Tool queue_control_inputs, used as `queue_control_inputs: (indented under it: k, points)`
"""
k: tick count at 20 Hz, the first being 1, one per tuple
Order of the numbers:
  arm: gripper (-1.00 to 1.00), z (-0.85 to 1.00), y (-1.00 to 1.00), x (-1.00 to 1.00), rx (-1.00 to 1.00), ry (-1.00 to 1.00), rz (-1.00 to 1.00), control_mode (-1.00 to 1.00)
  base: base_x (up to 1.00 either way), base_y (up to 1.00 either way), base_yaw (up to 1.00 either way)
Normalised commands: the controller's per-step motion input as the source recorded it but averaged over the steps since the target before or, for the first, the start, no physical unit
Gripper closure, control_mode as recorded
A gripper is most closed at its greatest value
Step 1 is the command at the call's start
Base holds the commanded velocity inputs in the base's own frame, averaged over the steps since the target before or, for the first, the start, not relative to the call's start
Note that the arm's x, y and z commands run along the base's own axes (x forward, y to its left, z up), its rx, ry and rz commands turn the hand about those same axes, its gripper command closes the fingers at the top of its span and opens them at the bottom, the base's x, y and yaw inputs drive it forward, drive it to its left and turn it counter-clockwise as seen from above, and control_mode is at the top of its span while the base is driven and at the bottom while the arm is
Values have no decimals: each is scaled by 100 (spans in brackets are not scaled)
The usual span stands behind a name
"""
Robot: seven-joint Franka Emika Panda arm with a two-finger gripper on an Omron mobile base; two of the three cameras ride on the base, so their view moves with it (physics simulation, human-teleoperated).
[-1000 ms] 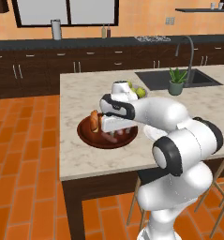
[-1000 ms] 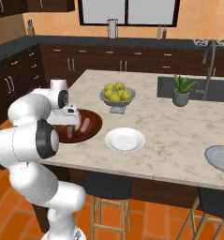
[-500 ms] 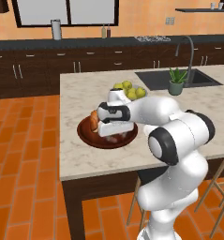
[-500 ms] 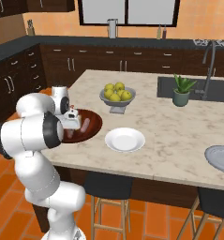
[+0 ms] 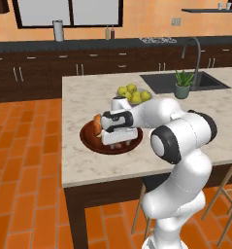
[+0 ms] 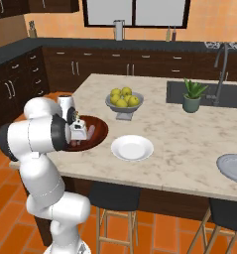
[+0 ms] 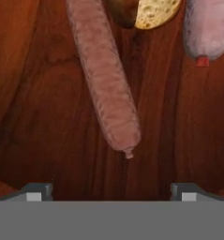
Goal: Place one bun and one sausage from the bowl on each plate.
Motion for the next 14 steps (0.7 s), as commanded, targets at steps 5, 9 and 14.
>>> queue_control_inputs:
  k: [5, 9, 14]
  points:
    - [-100, -17, 0, 27, 0, -14, -1, -100, 0, 0, 0]
    - [-100, -25, 0, 30, 0, -5, 0, -100, 0, 0, 0]
    - [-100, -22, 0, 21, -1, 0, 0, -100, 0, 0, 0]
